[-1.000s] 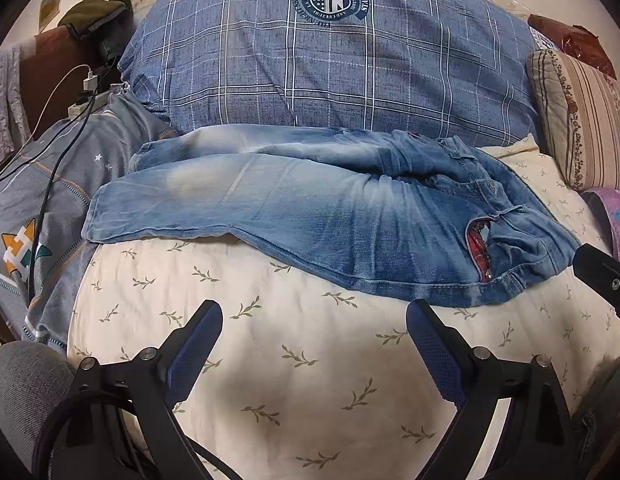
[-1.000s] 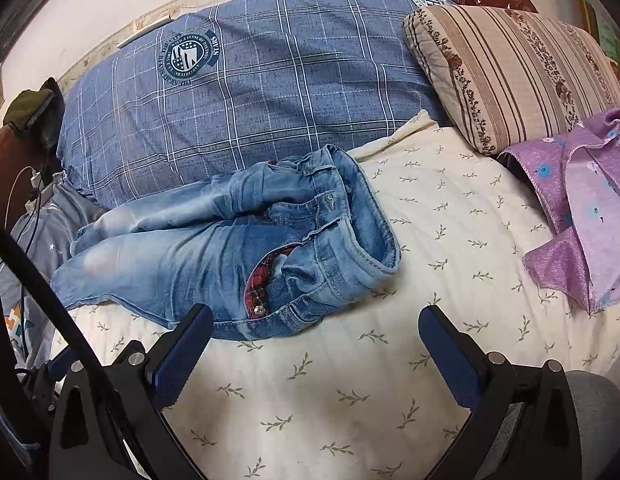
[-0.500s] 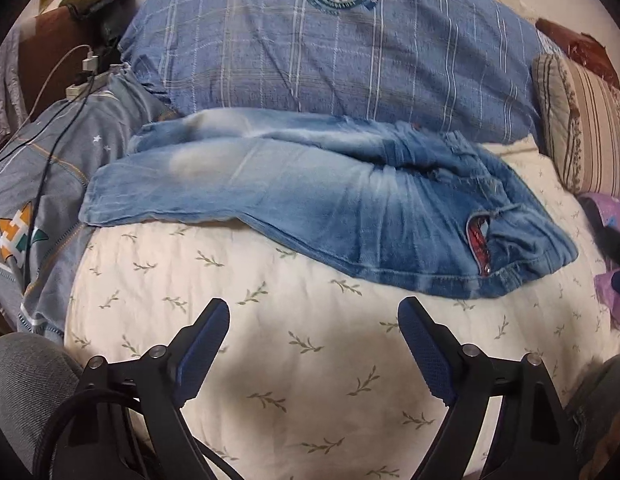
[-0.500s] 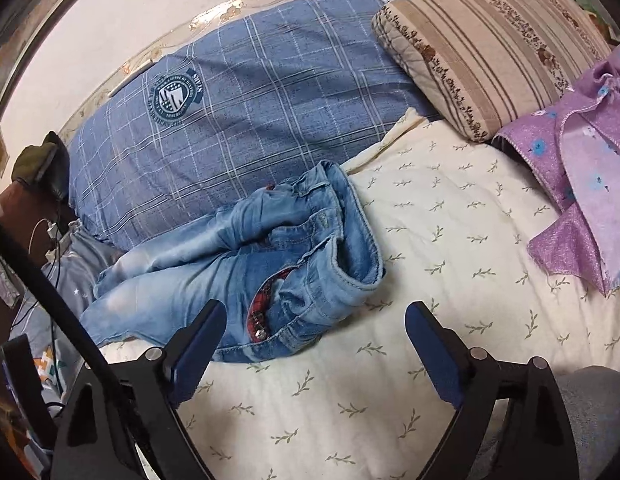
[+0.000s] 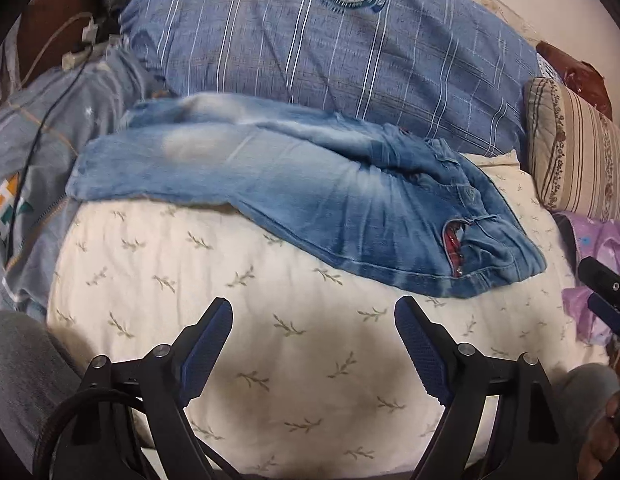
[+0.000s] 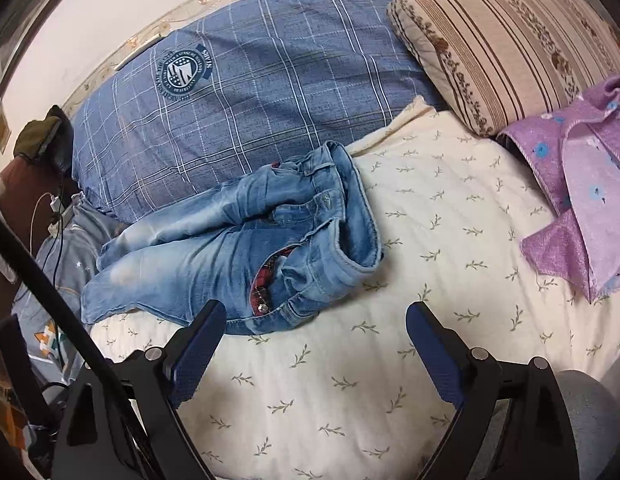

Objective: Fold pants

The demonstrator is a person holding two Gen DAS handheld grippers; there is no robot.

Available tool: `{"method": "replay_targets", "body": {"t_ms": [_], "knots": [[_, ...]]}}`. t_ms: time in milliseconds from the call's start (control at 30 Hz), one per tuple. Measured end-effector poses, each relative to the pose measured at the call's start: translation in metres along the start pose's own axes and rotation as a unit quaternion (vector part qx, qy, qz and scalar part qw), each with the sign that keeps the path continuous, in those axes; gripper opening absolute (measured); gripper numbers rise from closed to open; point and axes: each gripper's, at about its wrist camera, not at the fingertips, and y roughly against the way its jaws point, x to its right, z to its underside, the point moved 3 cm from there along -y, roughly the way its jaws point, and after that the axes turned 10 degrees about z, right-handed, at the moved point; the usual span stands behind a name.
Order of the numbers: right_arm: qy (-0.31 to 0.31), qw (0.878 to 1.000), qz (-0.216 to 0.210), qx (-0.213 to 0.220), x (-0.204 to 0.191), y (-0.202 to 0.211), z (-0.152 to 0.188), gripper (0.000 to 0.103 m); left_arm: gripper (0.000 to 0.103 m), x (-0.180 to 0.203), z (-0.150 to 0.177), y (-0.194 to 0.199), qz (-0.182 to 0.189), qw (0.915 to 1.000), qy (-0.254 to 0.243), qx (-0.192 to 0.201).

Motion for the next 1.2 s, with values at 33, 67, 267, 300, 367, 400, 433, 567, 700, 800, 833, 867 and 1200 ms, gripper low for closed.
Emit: {"method": "replay_targets", "body": {"t_ms": [33,67,267,300,367,400,433,567,700,800,833,867,1200], "knots": [[0.001,1.0,-0.001,-0.005,0.001,-0.002,-0.003,0.092,0.083,-0.001,-0.005,-0.002,0.011,0.9998,0.012,-0.009],[0.003,1.0,-0.001,-0.008,0.001,-0.004,-0.007,0.092,0.083,-0.003,-0.014,-0.005,0.026,0.9991,0.026,-0.019],[-0.004,0.996,0.006,-0.089,0.015,-0.061,-0.039,0.092,0.083,-0.016,-0.064,-0.047,0.044,0.9933,0.073,-0.078],[-0.006,0.995,0.0,-0.102,0.017,-0.076,-0.042,0.092,0.083,-0.018,-0.07,-0.057,0.041,0.9927,0.074,-0.086],[-0.018,0.993,-0.011,-0.114,0.021,-0.095,-0.04,0.091,0.076,-0.026,-0.075,-0.079,0.046,0.9901,0.081,-0.104],[-0.024,0.992,-0.02,-0.121,0.024,-0.104,-0.035,0.086,0.074,-0.03,-0.073,-0.087,0.05,0.9891,0.085,-0.109],[-0.024,0.991,-0.022,-0.127,0.025,-0.109,-0.031,0.084,0.07,-0.036,-0.068,-0.094,0.06,0.9871,0.096,-0.113],[-0.035,0.987,-0.039,-0.154,0.029,-0.124,-0.021,0.078,0.07,-0.049,-0.064,-0.105,0.08,0.984,0.131,-0.09],[-0.03,0.985,-0.058,-0.157,0.019,-0.129,-0.022,0.043,0.07,-0.048,-0.071,-0.129,0.103,0.9814,0.125,-0.103],[-0.024,0.988,-0.048,-0.146,0.018,-0.129,-0.024,0.029,0.045,-0.052,-0.077,-0.139,0.08,0.9863,0.116,-0.086],[-0.029,0.988,-0.047,-0.142,0.02,-0.129,-0.024,0.028,0.03,-0.055,-0.077,-0.143,0.072,0.9871,0.114,-0.087],[-0.035,0.988,-0.046,-0.141,0.024,-0.129,-0.026,0.027,0.023,-0.056,-0.076,-0.143,0.067,0.9875,0.113,-0.087],[-0.043,0.995,-0.032,-0.081,0.03,-0.086,-0.038,0.013,0.003,-0.038,-0.056,-0.091,0.073,0.9915,0.084,-0.068]]}}
